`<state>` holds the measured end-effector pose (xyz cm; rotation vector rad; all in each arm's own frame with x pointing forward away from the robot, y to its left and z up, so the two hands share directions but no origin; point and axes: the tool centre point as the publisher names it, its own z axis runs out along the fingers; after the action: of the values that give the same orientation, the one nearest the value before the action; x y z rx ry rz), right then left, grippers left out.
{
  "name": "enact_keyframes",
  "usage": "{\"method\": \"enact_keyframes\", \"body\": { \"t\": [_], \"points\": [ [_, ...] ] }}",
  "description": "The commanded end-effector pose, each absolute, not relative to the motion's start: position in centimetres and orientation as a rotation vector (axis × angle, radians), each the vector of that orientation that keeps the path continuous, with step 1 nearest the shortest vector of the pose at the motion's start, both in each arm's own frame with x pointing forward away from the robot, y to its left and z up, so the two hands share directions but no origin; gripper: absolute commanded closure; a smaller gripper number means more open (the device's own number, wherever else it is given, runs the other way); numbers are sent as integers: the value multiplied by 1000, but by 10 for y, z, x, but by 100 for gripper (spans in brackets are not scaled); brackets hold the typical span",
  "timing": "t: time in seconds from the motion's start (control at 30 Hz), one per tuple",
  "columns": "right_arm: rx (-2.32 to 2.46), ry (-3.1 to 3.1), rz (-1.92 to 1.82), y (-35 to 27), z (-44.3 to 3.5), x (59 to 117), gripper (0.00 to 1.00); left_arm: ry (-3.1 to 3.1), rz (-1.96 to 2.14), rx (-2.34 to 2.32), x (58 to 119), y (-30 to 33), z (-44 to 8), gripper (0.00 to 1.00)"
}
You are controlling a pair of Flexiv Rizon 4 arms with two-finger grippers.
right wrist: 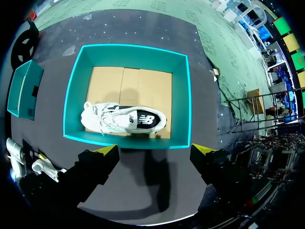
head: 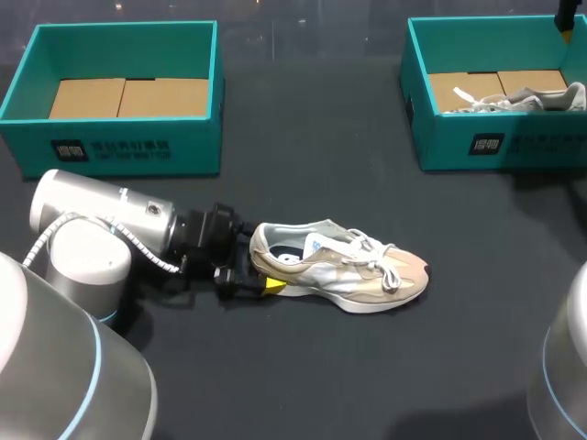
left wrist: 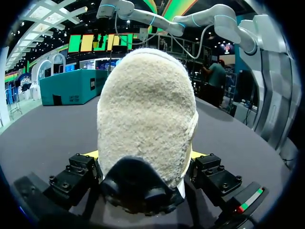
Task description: Take the shoe out of the shoebox, open the shoe tongue, remove and reinsert the insole, then place the shoe into the shoebox
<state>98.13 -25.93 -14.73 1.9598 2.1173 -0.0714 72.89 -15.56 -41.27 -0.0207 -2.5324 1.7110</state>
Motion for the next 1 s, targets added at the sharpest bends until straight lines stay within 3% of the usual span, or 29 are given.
{"method": "enact_keyframes", "body": {
  "t": [0.03,1.0],
  "points": [
    [1960,2118,-73,-259,-147,982,0,-2538,1720,-5,727,-158,-419,100],
    [1960,2118,-73,-259,-147,982,0,-2571,1725,76,725,-147,-417,100]
  ]
}}
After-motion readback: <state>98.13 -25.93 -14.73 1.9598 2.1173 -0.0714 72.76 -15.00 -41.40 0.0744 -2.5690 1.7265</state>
